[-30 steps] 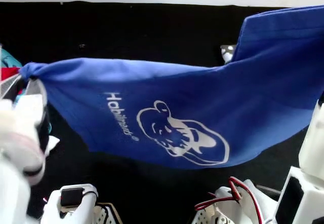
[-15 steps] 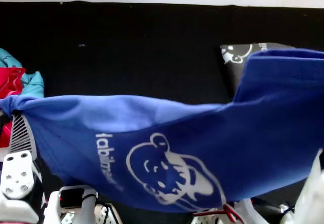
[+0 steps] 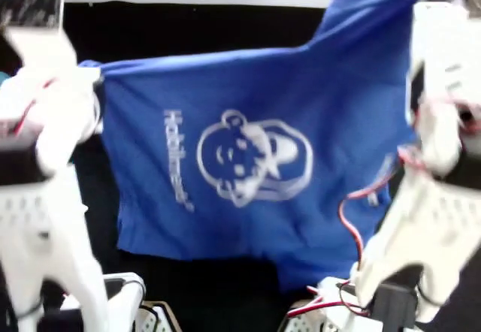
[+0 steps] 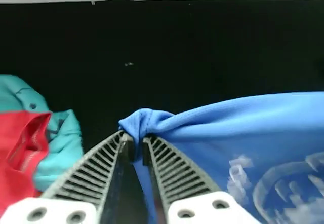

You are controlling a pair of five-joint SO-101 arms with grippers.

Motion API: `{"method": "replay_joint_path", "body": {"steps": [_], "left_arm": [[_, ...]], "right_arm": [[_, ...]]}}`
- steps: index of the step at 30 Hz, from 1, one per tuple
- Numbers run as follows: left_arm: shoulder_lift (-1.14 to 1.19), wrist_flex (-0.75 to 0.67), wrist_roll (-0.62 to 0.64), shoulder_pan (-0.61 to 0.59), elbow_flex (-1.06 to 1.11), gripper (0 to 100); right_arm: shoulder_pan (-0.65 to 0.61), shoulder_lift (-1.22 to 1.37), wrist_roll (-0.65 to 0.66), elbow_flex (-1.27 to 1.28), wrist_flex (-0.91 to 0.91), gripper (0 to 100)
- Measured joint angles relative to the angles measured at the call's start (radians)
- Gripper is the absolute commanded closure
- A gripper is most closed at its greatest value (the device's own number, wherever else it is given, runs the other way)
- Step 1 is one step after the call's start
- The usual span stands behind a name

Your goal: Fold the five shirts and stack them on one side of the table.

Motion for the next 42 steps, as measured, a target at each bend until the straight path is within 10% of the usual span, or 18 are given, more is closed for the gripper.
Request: {"method": "replay_joint_path", "body": {"steps": [11, 28, 42], "left_arm": [[0.382, 0.141, 0.000, 0.000, -0.485, 99], [0.801, 0.239, 0.000, 0.000, -0.508, 99], [0.810, -0.025, 0.086, -0.046, -0.508, 99]], "right_arm": [[-0.005, 0.002, 0.000, 0.157, -0.192, 99.2], [-0.031, 0.215, 0.000, 0.362, -0.055, 99.2], [-0.095, 0.717, 0.000, -0.178, -0.341, 99.2]]}}
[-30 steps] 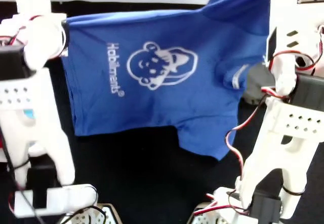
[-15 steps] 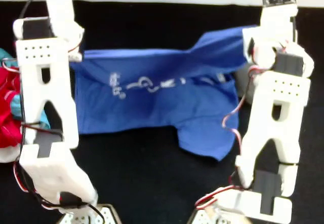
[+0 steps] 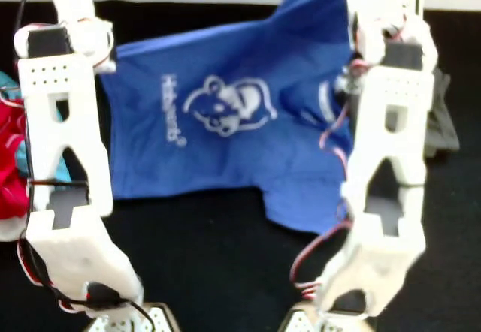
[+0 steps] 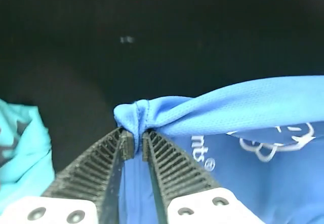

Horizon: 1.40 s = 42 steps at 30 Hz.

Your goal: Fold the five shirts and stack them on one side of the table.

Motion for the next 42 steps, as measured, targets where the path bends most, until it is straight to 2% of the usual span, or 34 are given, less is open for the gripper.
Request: {"method": "replay_joint_path", "body": {"steps": [8, 13, 16, 20, 25, 29, 34, 37, 42], "left_arm": [[0.118, -0.129, 0.064, 0.000, 0.000, 99], [0.189, -0.146, 0.066, 0.000, 0.000, 99], [0.206, -0.157, 0.066, 0.000, 0.000, 99], [0.207, -0.164, 0.066, 0.000, 0.000, 99], [0.207, -0.164, 0.066, 0.000, 0.000, 99], [0.207, -0.164, 0.066, 0.000, 0.000, 99], [0.207, -0.164, 0.066, 0.000, 0.000, 99], [0.207, -0.143, 0.066, 0.000, 0.000, 99], [0.207, -0.051, 0.063, 0.000, 0.000, 99]], "right_arm": [[0.000, 0.377, 0.003, -0.344, -0.081, 99.2], [-0.017, 0.522, 0.147, -0.528, -0.150, 99.2], [-0.032, 0.557, 0.180, -0.559, -0.133, 99.2], [-0.057, 0.562, 0.190, -0.562, -0.005, 99.2], [-0.118, 0.566, 0.186, -0.621, 0.307, 99.2], [-0.149, 0.566, 0.069, -0.637, 0.525, 99.2], [-0.147, 0.565, -0.029, -0.615, 0.706, 99.2], [-0.147, 0.565, -0.040, -0.519, 0.741, 99.2], [-0.075, 0.566, -0.046, -0.387, 0.678, 99.2]]}}
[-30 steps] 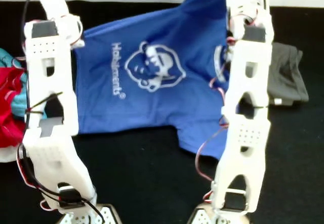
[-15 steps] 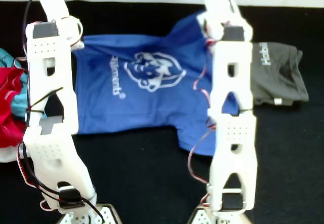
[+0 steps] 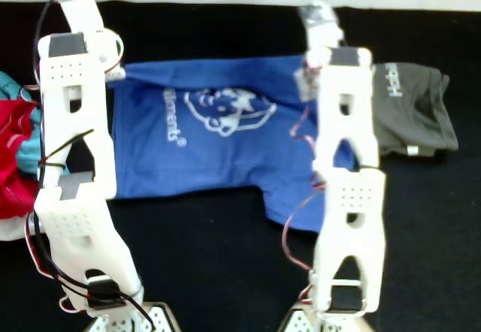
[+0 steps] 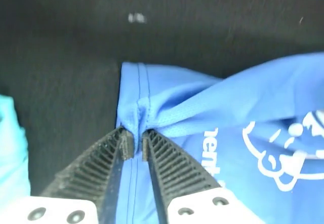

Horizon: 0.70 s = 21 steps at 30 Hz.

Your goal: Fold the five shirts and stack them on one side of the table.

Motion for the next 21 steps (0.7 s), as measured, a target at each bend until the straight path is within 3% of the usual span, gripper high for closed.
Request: {"method": "replay_joint_path", "body": {"steps": [5, 16, 21], "left_arm": [[0.000, 0.114, -0.006, 0.000, 0.000, 99], [0.000, 0.368, -0.219, 0.011, 0.000, 99], [0.000, 0.463, -0.276, 0.011, 0.000, 99]], "right_arm": [[0.081, 0.000, 0.000, -0.061, 0.012, 99.2], [0.112, 0.000, 0.000, -0.466, 0.358, 99.2], [0.129, -0.002, 0.000, -0.494, 0.385, 99.3]]}}
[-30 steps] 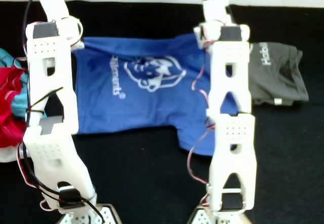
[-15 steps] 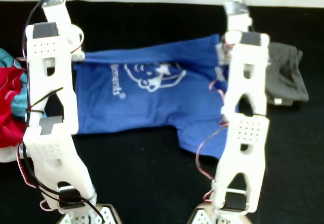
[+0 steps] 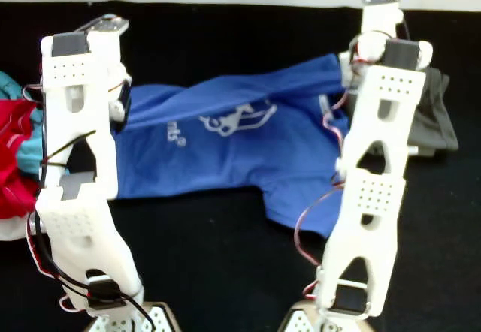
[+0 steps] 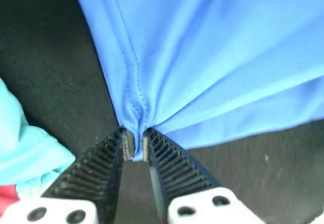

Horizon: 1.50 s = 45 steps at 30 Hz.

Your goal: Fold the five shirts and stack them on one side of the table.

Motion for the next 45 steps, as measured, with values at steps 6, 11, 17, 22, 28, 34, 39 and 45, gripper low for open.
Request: {"method": "replay_joint_path", "body": {"steps": [6, 11, 17, 22, 28, 34, 39, 45], "left_arm": [[0.000, 0.044, -0.005, 0.000, 0.000, 99], [0.000, 0.048, -0.006, -0.011, 0.017, 99], [-0.044, 0.048, -0.040, -0.020, 0.230, 99], [-0.212, -0.021, -0.072, -0.025, 0.476, 99], [-0.379, -0.164, -0.092, -0.029, 0.787, 99], [-0.483, -0.218, -0.097, -0.029, 0.902, 99], [-0.480, -0.331, -0.097, -0.029, 0.971, 99], [-0.433, -0.351, -0.097, -0.031, 0.977, 99]], "right_arm": [[0.018, -0.017, 0.000, 0.028, 0.003, 99.3], [0.025, -0.221, 0.000, 0.344, 0.005, 99.3], [0.025, -0.500, 0.000, 0.861, 0.002, 99.3], [0.060, -0.644, 0.000, 1.163, -0.057, 99.3], [0.100, -0.842, 0.044, 1.496, -0.157, 99.3], [0.101, -1.083, 0.069, 1.820, -0.304, 99.3], [0.101, -1.195, 0.069, 2.065, -0.425, 99.3], [0.104, -1.275, 0.069, 2.183, -0.459, 98.9]]}}
